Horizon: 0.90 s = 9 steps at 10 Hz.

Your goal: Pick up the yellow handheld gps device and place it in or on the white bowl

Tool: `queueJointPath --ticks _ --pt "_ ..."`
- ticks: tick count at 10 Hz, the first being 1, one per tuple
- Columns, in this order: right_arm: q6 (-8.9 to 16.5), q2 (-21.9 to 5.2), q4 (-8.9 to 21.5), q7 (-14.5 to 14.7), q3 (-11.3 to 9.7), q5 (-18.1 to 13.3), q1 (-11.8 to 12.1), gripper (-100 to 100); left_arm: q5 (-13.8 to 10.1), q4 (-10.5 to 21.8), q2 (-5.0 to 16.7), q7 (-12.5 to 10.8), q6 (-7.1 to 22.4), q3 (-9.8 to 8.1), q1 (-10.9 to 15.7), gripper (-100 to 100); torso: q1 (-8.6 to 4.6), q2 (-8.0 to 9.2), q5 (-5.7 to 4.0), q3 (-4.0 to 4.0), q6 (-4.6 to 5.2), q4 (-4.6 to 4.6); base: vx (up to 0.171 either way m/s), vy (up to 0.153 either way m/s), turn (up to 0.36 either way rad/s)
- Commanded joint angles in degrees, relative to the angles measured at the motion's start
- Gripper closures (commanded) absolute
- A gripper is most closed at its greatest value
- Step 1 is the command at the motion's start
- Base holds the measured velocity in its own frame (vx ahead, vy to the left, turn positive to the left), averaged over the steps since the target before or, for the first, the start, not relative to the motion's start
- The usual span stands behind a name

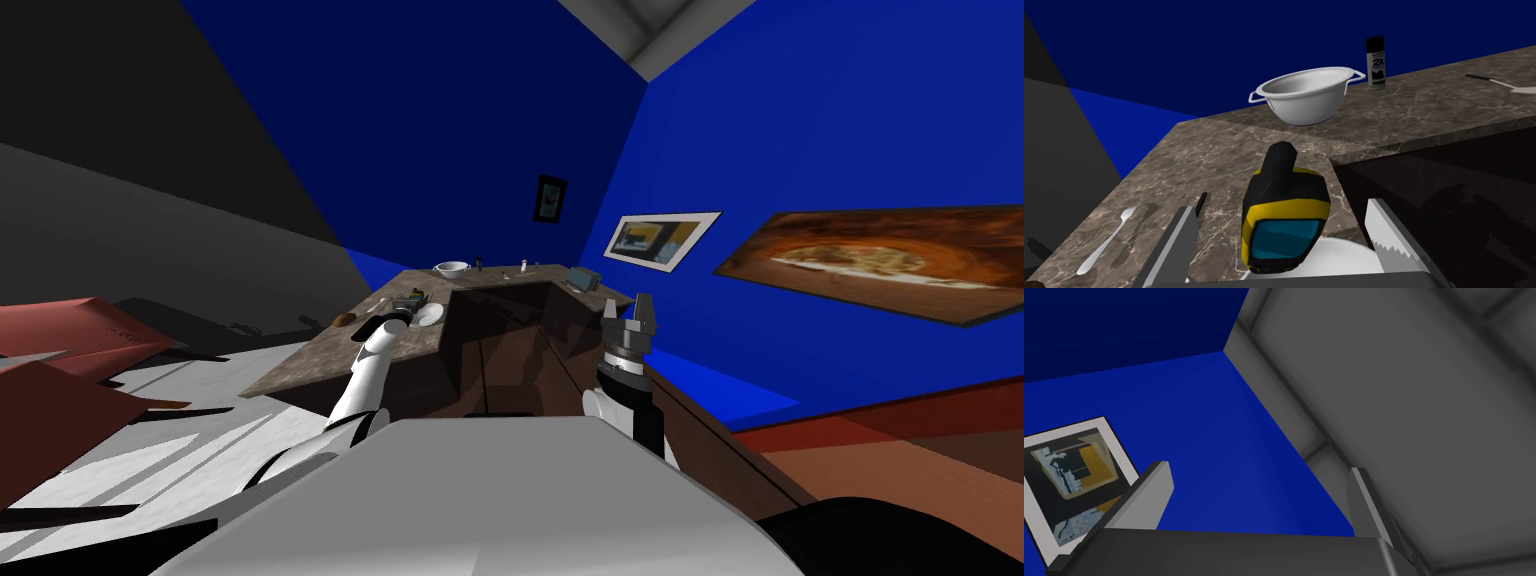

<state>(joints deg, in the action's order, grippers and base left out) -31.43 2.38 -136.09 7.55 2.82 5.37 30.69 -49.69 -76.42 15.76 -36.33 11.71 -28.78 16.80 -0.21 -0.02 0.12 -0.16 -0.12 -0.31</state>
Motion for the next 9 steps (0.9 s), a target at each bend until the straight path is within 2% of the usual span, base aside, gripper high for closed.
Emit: queueJointPath --ticks 1,4,5,6,9 --pt "0.0 0.0 0.0 0.0 0.0 0.0 0.0 0 0.3 -0.6 0.6 -0.3 2.1 -0.97 0.7 -100 0.00 0.00 0.00 0.00 0.00 0.00 0.006 -0.060 0.062" --pt "0.0 0.0 0.0 0.0 0.0 0.0 0.0 0 0.1 -1.0 2.5 -1.0 5.6 -2.40 2.2 -100 0.03 0.03 0.01 0.02 0.00 0.00 0.003 -0.066 0.060" --pt "0.0 0.0 0.0 0.0 0.0 0.0 0.0 0 0.1 -0.8 2.2 -0.8 4.8 -2.10 2.0 -100 0.05 0.02 0.01 0.01 0.00 0.00 0.004 -0.029 0.016" --pt "0.0 0.0 0.0 0.0 0.0 0.0 0.0 0 0.0 -0.7 2.3 -0.8 4.9 -2.11 2.0 0 0.16 0.02 0.04 0.01 0.01 0.00 0.000 -0.006 -0.002" --pt "0.0 0.0 0.0 0.0 0.0 0.0 0.0 0 0.0 -0.7 2.3 -0.8 4.9 -2.10 2.0 0 0.30 0.03 0.08 0.01 0.01 0.00 0.000 0.000 0.000"
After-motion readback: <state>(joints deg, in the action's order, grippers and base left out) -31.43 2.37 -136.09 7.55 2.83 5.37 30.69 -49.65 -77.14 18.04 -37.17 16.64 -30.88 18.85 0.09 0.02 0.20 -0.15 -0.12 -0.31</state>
